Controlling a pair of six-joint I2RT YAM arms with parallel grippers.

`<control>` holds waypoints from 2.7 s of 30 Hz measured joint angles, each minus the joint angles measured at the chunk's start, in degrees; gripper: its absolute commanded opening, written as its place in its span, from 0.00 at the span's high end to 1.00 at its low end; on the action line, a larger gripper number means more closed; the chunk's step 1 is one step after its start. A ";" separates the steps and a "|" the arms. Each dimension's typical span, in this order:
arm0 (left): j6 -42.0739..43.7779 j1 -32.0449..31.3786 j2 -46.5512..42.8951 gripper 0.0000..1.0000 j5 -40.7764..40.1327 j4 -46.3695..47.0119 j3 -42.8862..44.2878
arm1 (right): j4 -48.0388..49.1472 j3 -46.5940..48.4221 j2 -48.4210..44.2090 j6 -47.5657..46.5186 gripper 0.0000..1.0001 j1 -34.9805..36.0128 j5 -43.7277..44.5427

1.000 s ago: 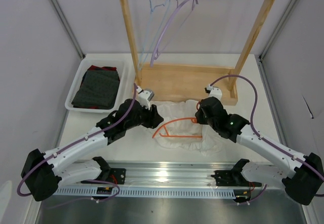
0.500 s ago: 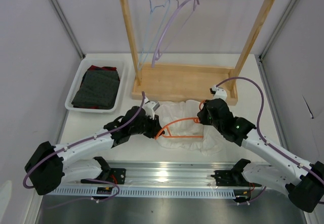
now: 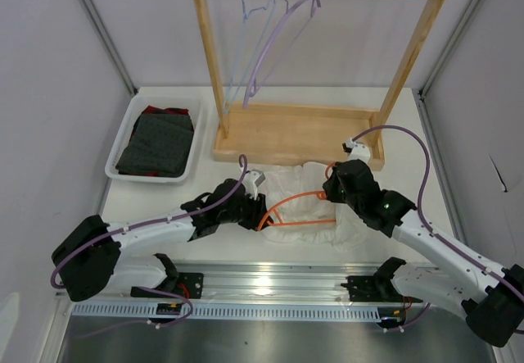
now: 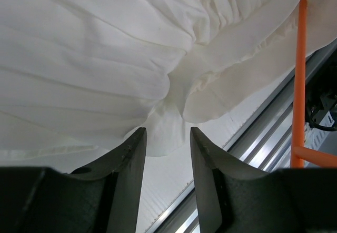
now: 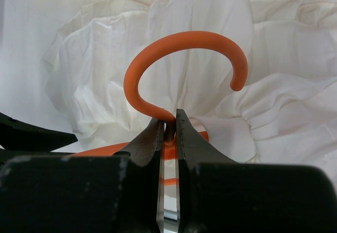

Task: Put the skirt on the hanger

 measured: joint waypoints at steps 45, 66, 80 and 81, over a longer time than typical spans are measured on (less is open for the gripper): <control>-5.60 -3.96 10.25 0.62 -2.43 11.82 0.94 | 2.69 -3.98 -6.73 2.23 1.00 -4.72 -7.28; -7.02 -5.31 9.51 1.00 -10.03 7.56 2.38 | 6.84 -6.64 -7.04 2.43 1.00 -5.75 -5.66; -8.46 5.62 -2.27 1.00 -3.82 -2.34 3.04 | 12.61 -11.45 -10.47 -0.61 1.00 -5.31 1.40; -8.44 6.10 -2.91 1.00 -3.23 -3.61 3.69 | 12.92 -11.58 -10.45 -0.85 1.00 -4.90 1.99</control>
